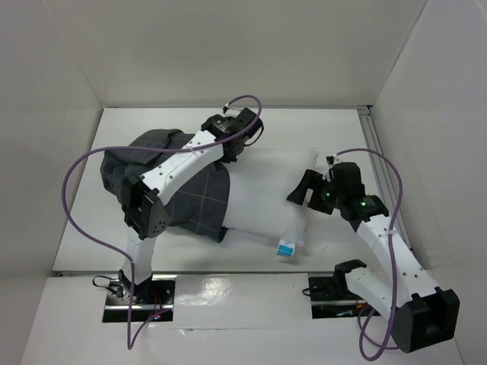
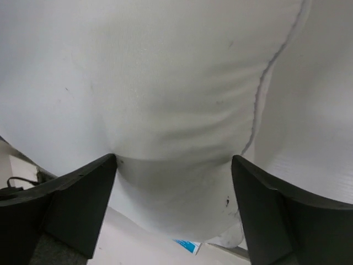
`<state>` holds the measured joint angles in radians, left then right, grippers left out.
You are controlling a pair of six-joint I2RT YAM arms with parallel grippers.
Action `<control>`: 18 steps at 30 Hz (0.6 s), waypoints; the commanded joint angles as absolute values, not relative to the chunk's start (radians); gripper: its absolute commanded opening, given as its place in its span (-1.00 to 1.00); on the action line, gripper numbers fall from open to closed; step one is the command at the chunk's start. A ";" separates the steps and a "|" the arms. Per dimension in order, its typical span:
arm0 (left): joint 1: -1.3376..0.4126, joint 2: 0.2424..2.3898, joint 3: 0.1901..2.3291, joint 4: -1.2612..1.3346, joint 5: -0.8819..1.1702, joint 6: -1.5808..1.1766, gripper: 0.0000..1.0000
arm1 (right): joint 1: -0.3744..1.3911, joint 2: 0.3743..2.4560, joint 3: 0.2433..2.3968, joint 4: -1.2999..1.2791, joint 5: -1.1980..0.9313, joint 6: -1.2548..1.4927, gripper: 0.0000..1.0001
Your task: Put the pillow into the pillowcase
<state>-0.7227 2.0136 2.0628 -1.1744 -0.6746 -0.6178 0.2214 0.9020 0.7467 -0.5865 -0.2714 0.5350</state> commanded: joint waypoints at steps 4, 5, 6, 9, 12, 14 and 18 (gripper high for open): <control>-0.710 1.987 2.181 -1.180 -0.546 -0.546 -0.80 | 0.224 0.948 0.669 -0.407 -0.376 0.534 0.07; -0.721 1.973 2.193 -1.180 -0.528 -0.535 -0.85 | 0.233 0.959 0.669 -0.397 -0.376 0.543 -0.17; -0.735 1.964 2.203 -1.163 -0.487 -0.525 -1.00 | 0.233 0.959 0.669 -0.385 -0.376 0.543 -0.40; -0.762 1.927 2.215 -1.109 -0.404 -0.506 -1.00 | 0.251 0.933 0.669 -0.385 -0.364 0.552 -1.00; -0.775 1.908 2.226 -1.042 -0.333 -0.492 -1.00 | 0.252 0.905 0.678 -0.423 -0.353 0.552 -1.00; -0.784 1.908 2.226 -1.005 -0.230 -0.480 -1.00 | 0.252 0.876 0.678 -0.439 -0.353 0.543 -1.00; -0.828 1.917 2.261 -0.953 -0.115 -0.480 -1.00 | 0.252 0.851 0.702 -0.489 -0.353 0.543 -1.00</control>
<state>-0.7689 1.9522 2.1941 -1.0870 -0.3187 -0.4831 0.2398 0.8864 0.6769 -0.5041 -0.3325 0.5476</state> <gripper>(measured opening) 0.116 0.026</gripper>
